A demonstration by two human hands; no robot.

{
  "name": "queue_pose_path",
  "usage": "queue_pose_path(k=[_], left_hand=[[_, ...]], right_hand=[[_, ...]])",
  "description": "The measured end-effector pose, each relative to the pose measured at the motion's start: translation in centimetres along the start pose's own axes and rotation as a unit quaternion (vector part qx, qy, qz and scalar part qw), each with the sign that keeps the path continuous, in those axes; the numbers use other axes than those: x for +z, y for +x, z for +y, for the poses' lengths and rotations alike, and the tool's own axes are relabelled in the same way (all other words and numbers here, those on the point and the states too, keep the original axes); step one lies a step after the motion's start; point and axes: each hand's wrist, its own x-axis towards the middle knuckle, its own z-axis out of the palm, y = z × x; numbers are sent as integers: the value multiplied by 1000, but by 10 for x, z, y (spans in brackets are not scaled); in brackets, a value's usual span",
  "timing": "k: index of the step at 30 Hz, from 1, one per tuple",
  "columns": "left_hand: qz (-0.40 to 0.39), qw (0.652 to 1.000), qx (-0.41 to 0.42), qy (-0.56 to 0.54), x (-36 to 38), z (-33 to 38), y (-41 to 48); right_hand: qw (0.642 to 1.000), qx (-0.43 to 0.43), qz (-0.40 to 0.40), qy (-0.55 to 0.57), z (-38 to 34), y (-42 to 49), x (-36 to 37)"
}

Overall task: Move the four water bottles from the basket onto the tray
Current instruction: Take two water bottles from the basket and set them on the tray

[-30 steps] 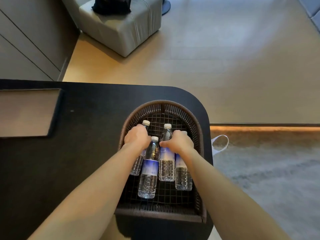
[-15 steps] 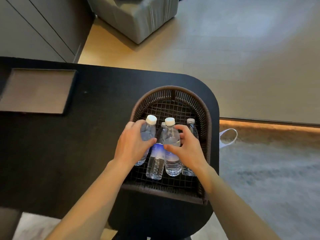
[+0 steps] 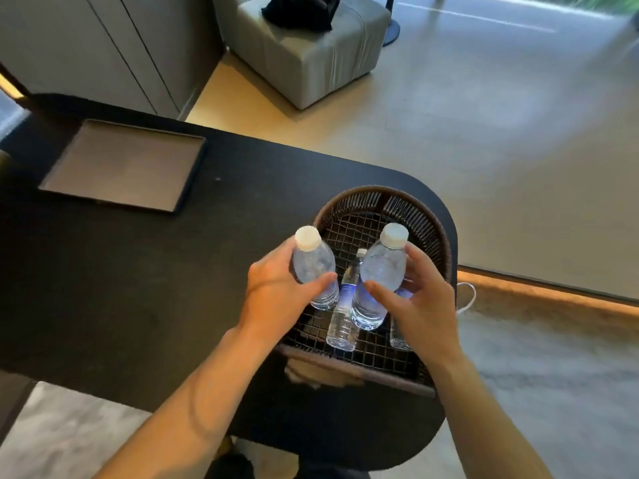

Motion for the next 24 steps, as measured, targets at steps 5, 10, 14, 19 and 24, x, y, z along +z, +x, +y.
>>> queue_pose_path(k=[5, 10, 14, 19, 24], left_hand=[[31, 998, 42, 19, -71, -9, -13], [43, 996, 70, 24, -156, -45, -30], [47, 996, 68, 31, -217, -80, -38], [56, 996, 48, 60, -276, -116, -35], [73, 994, 28, 81, -318, -148, -12]], right_hand=[[999, -35, -5, -8, -54, -15, 48], [999, -50, 5, -8, -99, -38, 119], [998, -62, 9, 0, -128, -48, 179], [997, -74, -5, 14, -160, -43, 247], [996, -82, -20, 17, -179, -17, 308]])
